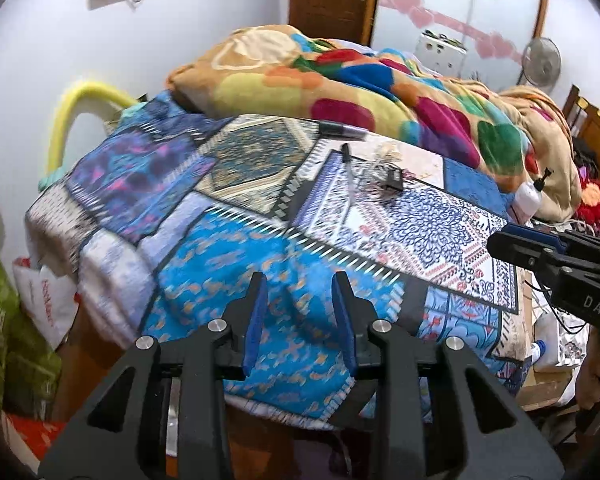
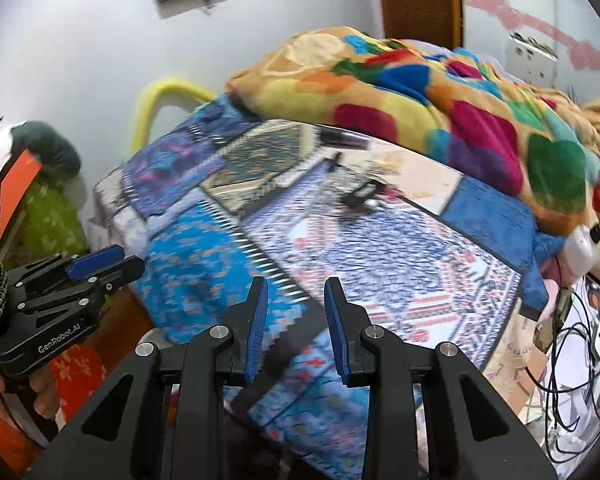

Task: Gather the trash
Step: 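Raise both open grippers back toward the remaining items on the bed, then grasp the clear pen with the left gripper while the right grasps the black clip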

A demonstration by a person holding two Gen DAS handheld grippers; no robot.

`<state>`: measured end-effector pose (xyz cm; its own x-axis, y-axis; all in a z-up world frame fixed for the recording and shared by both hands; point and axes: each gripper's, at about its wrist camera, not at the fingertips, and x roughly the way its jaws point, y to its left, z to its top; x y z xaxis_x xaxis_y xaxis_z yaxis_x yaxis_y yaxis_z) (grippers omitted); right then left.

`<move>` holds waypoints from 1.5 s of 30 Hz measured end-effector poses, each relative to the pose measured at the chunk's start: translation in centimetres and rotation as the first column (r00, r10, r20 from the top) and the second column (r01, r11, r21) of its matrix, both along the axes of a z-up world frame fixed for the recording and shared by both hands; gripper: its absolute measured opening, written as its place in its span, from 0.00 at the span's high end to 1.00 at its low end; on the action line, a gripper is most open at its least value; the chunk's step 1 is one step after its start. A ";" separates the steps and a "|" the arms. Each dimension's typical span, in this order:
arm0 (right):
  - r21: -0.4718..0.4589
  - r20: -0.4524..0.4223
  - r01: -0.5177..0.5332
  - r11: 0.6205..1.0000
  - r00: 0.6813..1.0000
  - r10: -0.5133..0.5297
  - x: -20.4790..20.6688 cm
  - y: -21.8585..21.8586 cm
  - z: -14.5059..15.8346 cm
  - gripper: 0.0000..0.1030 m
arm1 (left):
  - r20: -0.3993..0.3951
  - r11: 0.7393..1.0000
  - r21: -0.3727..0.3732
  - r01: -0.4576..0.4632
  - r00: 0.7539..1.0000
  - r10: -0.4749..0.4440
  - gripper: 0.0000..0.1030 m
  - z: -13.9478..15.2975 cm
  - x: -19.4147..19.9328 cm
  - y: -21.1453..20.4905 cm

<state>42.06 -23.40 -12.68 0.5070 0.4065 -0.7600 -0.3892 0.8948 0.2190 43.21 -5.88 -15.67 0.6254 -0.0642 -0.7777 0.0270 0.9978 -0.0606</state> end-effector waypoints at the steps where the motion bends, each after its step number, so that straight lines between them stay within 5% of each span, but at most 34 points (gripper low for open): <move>1: 0.005 -0.008 0.007 1.000 1.000 -0.007 0.4 -0.3 -0.3 0.74 | -0.003 1.000 -0.001 0.006 1.000 -0.006 0.68 -0.2 0.5 -0.4; 27: 0.290 -0.287 0.191 0.938 0.952 -0.105 14.4 0.1 -9.1 0.74 | -0.075 0.991 -0.047 0.127 0.989 -0.130 0.67 -8.7 14.4 -3.8; 33: 0.261 -0.224 0.164 0.951 0.969 -0.106 14.0 0.3 -8.7 0.93 | -0.066 0.988 -0.053 0.147 0.986 -0.150 0.67 -9.2 15.8 -4.6; 35: 0.245 -0.203 0.158 0.956 0.973 -0.109 13.7 0.0 -8.4 0.94 | -0.071 0.988 -0.048 0.146 0.986 -0.149 0.68 -9.5 16.2 -4.9; 39: 0.201 -0.179 0.133 0.970 0.979 -0.097 12.6 -0.9 -8.0 0.95 | -0.046 0.990 -0.012 0.144 0.988 -0.144 0.94 -9.6 16.2 -5.3; 45: 0.081 -0.144 0.085 0.993 0.987 -0.072 10.5 -2.3 -7.7 0.97 | -0.054 0.989 -0.020 0.148 0.987 -0.149 0.94 -9.6 14.7 -4.7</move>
<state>52.59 -25.66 -20.33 0.4307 0.4369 -0.7897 -0.2785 0.8967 0.3442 57.87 -10.59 -25.24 0.5643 -0.1658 -0.8087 0.1710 0.9819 -0.0820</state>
